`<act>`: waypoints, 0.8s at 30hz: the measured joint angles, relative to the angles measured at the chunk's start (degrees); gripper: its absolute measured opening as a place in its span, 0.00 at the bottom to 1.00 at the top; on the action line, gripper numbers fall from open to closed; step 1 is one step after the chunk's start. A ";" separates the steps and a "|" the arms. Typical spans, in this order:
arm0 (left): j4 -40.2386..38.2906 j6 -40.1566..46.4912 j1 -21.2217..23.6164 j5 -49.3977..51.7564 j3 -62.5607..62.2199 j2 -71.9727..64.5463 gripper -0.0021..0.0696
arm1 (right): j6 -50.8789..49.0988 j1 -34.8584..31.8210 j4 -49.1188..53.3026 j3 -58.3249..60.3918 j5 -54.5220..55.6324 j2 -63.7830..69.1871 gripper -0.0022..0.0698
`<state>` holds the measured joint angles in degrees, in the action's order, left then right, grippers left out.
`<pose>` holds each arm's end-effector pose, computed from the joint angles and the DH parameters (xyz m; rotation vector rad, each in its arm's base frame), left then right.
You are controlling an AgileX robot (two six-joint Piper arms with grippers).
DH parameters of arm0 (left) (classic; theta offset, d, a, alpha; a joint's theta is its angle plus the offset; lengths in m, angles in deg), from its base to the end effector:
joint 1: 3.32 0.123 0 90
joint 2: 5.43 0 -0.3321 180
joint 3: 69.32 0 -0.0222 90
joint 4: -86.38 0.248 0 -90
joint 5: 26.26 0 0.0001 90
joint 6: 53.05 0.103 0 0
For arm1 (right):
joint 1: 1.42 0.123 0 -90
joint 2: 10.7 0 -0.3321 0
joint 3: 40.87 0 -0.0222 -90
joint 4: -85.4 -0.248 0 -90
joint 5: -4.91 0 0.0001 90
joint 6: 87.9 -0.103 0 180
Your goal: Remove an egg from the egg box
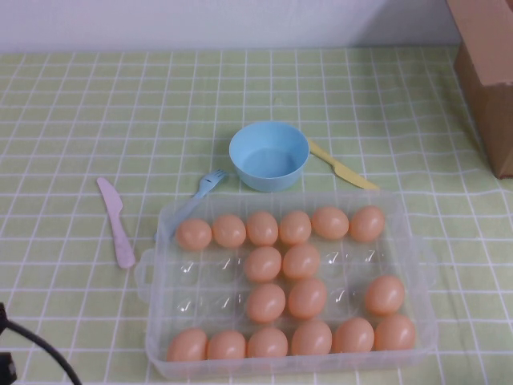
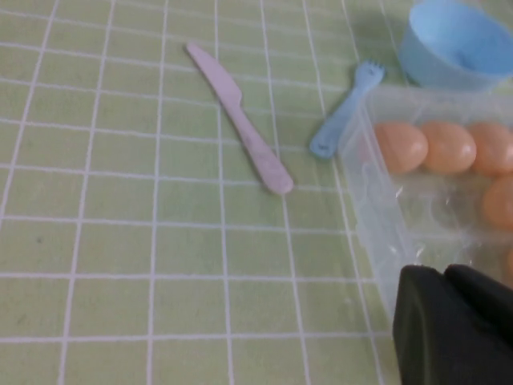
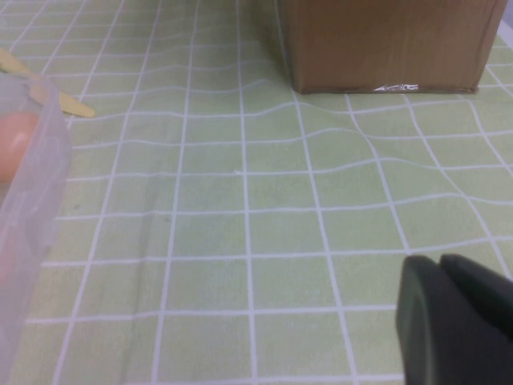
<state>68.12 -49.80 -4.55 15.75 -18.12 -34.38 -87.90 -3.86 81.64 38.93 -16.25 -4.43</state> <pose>0.0360 -0.0224 0.2966 -0.0440 2.1117 -0.3453 0.0142 0.0018 0.1679 0.0807 1.8691 0.0350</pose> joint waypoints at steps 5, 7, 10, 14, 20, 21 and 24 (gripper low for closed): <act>1.43 8.71 0.00 10.24 -9.68 -12.06 0.02 | 0.00 0.00 0.00 0.00 0.00 0.00 0.01; 1.89 10.71 0.00 12.83 -12.50 -17.05 0.02 | 0.00 0.00 0.00 0.00 0.00 0.00 0.01; 2.69 11.77 -0.47 16.83 -16.81 -24.42 0.02 | 0.00 0.00 0.00 0.00 0.00 0.00 0.01; 5.11 11.99 -6.38 19.44 -22.11 -32.47 0.02 | 0.00 0.00 0.00 0.00 0.00 0.00 0.01; 7.50 11.61 -20.54 18.60 -31.07 -44.72 0.02 | 0.00 0.00 0.00 0.00 0.00 0.00 0.01; 7.87 11.51 -22.36 18.06 -32.60 -47.07 0.02 | 0.00 0.00 0.00 0.00 0.00 0.00 0.01; 8.93 10.45 -26.46 16.77 -36.92 -54.01 0.02 | 0.00 0.00 0.00 0.00 0.00 0.00 0.01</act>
<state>77.05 -39.35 -31.01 32.52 -55.04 -88.39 -87.90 -3.86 81.64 38.93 -16.25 -4.43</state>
